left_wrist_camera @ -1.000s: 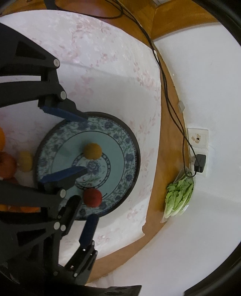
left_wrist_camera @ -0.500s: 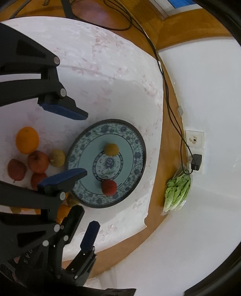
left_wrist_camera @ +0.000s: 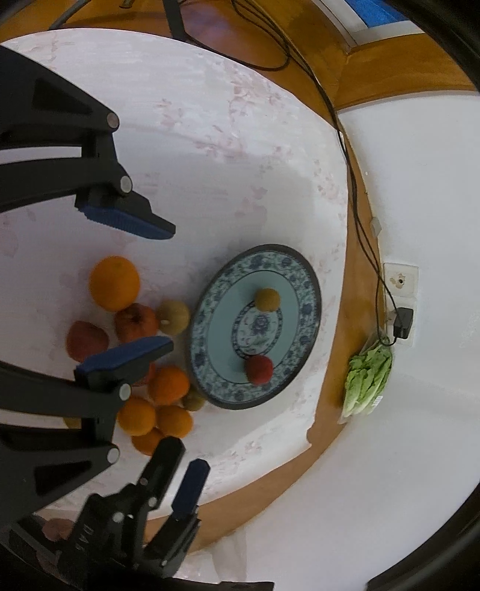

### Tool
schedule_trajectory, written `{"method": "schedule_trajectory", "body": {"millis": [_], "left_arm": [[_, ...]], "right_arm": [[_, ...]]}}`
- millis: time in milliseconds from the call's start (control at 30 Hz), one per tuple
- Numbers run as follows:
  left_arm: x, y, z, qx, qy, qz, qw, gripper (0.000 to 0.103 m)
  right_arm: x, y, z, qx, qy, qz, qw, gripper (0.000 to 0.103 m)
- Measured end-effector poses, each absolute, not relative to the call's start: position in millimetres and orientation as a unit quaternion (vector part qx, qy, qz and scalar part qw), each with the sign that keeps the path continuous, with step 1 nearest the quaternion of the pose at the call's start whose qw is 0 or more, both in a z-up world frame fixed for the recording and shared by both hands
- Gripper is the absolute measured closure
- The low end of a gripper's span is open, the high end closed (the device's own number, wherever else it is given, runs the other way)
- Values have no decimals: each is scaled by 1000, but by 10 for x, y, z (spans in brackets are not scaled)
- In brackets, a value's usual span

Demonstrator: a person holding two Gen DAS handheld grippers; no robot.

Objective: Organize fruits
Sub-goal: 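Open both grippers to release the fruits and lift away from the plate, then reach the left gripper to a large orange while the right reaches another orange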

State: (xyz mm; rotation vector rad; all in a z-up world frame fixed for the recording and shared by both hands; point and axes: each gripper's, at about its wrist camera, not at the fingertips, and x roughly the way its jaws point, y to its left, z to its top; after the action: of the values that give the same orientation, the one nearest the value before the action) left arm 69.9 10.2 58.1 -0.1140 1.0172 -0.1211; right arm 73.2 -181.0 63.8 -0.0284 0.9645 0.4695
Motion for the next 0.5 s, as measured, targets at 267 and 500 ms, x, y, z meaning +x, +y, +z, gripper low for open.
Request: {"method": "schedule_trajectory", "body": {"millis": [267, 500], "left_arm": [[585, 188, 499, -60, 495, -59, 865, 45], [540, 263, 390, -73, 505, -56, 858, 45]], "right_arm": [[609, -1933, 561, -7, 468, 214, 857, 52], [545, -2068, 472, 8, 476, 199, 857, 52]]}}
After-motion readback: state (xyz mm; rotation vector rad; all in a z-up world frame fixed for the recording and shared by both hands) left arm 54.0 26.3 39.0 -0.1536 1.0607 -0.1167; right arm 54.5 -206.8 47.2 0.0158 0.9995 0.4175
